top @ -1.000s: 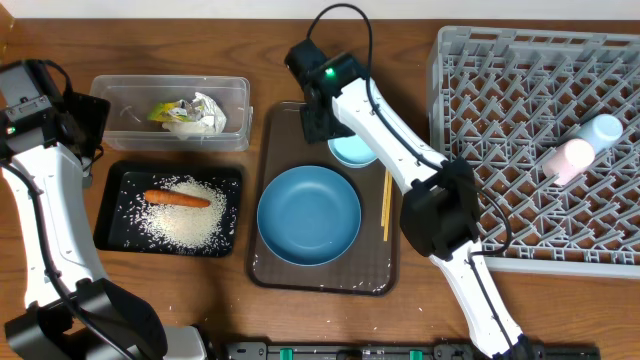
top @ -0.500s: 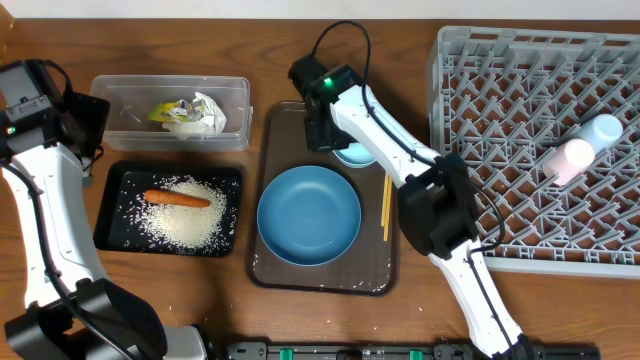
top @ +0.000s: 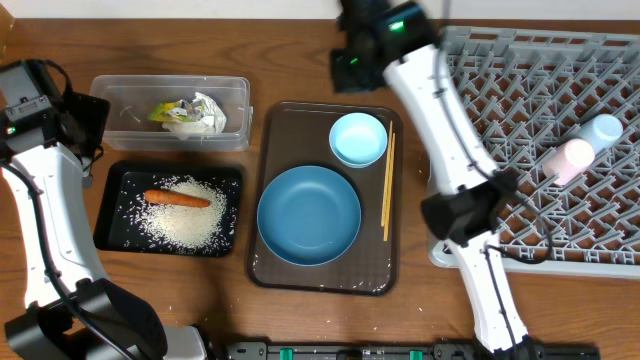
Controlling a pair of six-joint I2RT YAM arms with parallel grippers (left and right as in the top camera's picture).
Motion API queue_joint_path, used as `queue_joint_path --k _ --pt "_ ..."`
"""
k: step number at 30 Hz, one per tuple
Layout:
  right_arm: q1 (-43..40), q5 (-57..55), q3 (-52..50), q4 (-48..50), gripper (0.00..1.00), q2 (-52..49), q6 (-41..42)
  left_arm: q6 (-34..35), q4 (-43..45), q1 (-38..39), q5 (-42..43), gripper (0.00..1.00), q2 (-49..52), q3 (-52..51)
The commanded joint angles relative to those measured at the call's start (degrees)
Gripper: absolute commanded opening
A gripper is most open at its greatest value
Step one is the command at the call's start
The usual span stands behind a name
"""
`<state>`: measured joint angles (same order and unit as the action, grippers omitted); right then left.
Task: Sort waste into correct bins and load items into the dishwasher rack
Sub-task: 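Reach the right gripper to the small light-blue bowl and grasp its rim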
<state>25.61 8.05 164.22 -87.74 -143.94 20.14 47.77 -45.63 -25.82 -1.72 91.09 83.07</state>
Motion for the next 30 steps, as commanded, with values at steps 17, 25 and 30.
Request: queue_joint_path --k 17,25,30 --pt "10.1 -11.5 -26.4 12.1 0.47 -0.1 8.2 -0.5 0.0 -0.2 -0.5 0.98 -0.1 0.6" --pt "10.1 -14.3 -33.7 16.1 0.5 -0.1 9.8 -0.5 0.0 -0.2 -0.5 0.98 -0.1 0.6" --pt "9.7 -13.8 -34.7 17.1 0.13 -0.1 9.8 -0.5 0.0 -0.2 -0.5 0.98 -0.1 0.6"
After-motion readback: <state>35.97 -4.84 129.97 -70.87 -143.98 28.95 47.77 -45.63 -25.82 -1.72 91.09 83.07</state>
